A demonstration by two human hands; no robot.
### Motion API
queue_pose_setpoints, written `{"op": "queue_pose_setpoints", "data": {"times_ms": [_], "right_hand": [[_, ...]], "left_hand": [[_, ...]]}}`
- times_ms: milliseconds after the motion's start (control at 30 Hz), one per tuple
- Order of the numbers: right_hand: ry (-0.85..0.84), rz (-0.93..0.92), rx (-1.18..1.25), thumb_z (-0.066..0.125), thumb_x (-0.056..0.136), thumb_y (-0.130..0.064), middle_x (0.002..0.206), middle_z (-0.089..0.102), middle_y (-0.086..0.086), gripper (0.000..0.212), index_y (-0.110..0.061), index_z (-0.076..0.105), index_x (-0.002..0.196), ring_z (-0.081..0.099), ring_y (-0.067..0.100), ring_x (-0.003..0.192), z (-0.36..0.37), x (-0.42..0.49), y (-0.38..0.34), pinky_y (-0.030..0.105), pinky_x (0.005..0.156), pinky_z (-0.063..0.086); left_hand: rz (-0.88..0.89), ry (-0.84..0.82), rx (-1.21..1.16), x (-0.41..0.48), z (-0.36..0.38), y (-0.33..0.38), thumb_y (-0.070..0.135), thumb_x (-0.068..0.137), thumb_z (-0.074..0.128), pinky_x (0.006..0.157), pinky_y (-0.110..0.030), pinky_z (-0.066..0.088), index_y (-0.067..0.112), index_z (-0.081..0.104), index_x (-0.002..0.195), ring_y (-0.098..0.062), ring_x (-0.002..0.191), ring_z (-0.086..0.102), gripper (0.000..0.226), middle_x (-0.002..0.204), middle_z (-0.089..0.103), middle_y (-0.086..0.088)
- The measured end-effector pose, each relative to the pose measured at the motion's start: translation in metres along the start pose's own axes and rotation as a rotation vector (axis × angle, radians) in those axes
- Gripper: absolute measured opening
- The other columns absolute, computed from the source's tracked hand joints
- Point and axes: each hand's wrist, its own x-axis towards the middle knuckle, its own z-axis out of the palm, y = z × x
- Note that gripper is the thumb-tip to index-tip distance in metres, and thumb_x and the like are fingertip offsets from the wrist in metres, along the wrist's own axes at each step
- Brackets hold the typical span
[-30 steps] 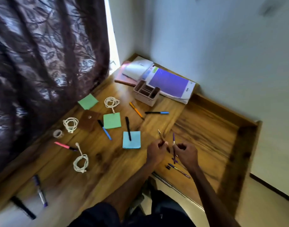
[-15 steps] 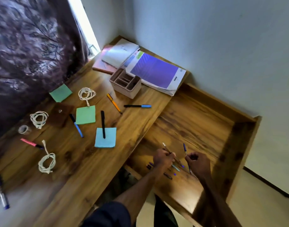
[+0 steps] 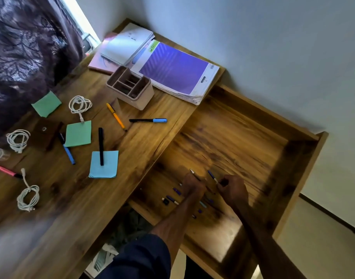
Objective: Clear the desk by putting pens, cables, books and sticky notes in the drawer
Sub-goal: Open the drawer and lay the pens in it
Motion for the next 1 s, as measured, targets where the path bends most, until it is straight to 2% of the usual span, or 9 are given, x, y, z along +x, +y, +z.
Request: {"op": "queue_pose_setpoints", "data": {"times_ms": [100,233,333,400,567,767,867,933,1000], "right_hand": [[-0.029,-0.022,-0.054,0.072,0.082,-0.026,0.07,0.066,-0.008,0.008,-0.025,0.069,0.075,0.062,0.013,0.066,0.008,0.01,-0.009,0.031,0.058,0.052],[-0.035,-0.073,-0.134,0.069,0.083,-0.033,0.076,0.068,-0.003,0.009,-0.024,0.068,0.08,0.065,0.021,0.074,0.013,0.021,-0.018,0.036,0.063,0.054],[-0.048,-0.093,-0.167,0.068,0.083,-0.034,0.078,0.069,0.0,0.011,-0.023,0.067,0.081,0.066,0.025,0.076,0.015,0.027,-0.018,0.037,0.064,0.055],[-0.054,-0.094,-0.17,0.067,0.081,-0.036,0.078,0.069,-0.001,0.013,-0.023,0.067,0.08,0.067,0.026,0.077,0.018,0.03,-0.015,0.04,0.065,0.056],[-0.047,-0.109,-0.167,0.067,0.083,-0.038,0.078,0.069,-0.001,0.016,-0.022,0.068,0.081,0.067,0.026,0.077,0.019,0.031,-0.016,0.04,0.066,0.057],[0.115,-0.221,-0.12,0.066,0.087,-0.03,0.098,0.067,0.004,0.015,-0.018,0.071,0.094,0.063,0.024,0.088,0.014,0.014,-0.032,0.036,0.069,0.052],[0.201,-0.322,-0.03,0.067,0.089,-0.026,0.093,0.066,-0.002,0.008,-0.02,0.071,0.091,0.059,0.017,0.081,0.009,0.002,-0.067,0.028,0.065,0.039],[0.23,-0.431,0.018,0.066,0.09,-0.025,0.09,0.064,-0.006,0.004,-0.023,0.069,0.092,0.057,0.013,0.081,0.007,-0.004,-0.102,0.026,0.067,0.037],[0.264,-0.528,0.059,0.066,0.09,-0.024,0.09,0.064,-0.007,0.005,-0.022,0.069,0.093,0.056,0.012,0.081,0.008,-0.007,-0.137,0.025,0.069,0.037]], "left_hand": [[0.01,0.057,0.052,-0.013,-0.012,0.008,0.056,0.071,0.074,0.06,-0.026,0.056,0.018,0.069,0.088,-0.014,0.071,0.072,0.041,0.072,0.074,0.001],[0.018,0.07,0.097,-0.025,-0.022,0.019,0.052,0.075,0.073,0.076,-0.034,0.059,0.014,0.066,0.107,-0.023,0.09,0.072,0.05,0.096,0.075,-0.003],[-0.015,0.09,0.122,-0.033,-0.029,0.03,0.058,0.069,0.076,0.076,-0.035,0.06,0.016,0.067,0.103,-0.022,0.091,0.072,0.055,0.098,0.075,-0.003],[-0.011,0.102,0.152,-0.032,-0.029,0.033,0.056,0.071,0.077,0.074,-0.032,0.058,0.014,0.07,0.103,-0.023,0.094,0.071,0.053,0.102,0.075,-0.003],[0.025,0.099,0.204,-0.035,-0.035,0.036,0.054,0.075,0.078,0.078,-0.036,0.06,0.011,0.071,0.104,-0.023,0.099,0.07,0.052,0.103,0.074,-0.004],[0.128,0.088,0.205,-0.06,-0.066,0.045,0.047,0.085,0.074,0.071,-0.031,0.052,0.008,0.071,0.109,-0.023,0.105,0.066,0.046,0.109,0.072,-0.005],[0.277,0.091,0.213,-0.08,-0.105,0.053,0.043,0.09,0.068,0.059,-0.028,0.046,0.008,0.076,0.094,-0.022,0.091,0.072,0.037,0.095,0.075,-0.009],[0.373,0.102,0.194,-0.089,-0.138,0.055,0.041,0.093,0.064,0.054,-0.028,0.04,0.01,0.073,0.078,-0.019,0.078,0.071,0.036,0.08,0.073,-0.007],[0.461,0.149,0.179,-0.094,-0.171,0.055,0.04,0.094,0.061,0.05,-0.032,0.044,0.012,0.066,0.064,-0.016,0.064,0.067,0.041,0.064,0.066,0.001]]}}
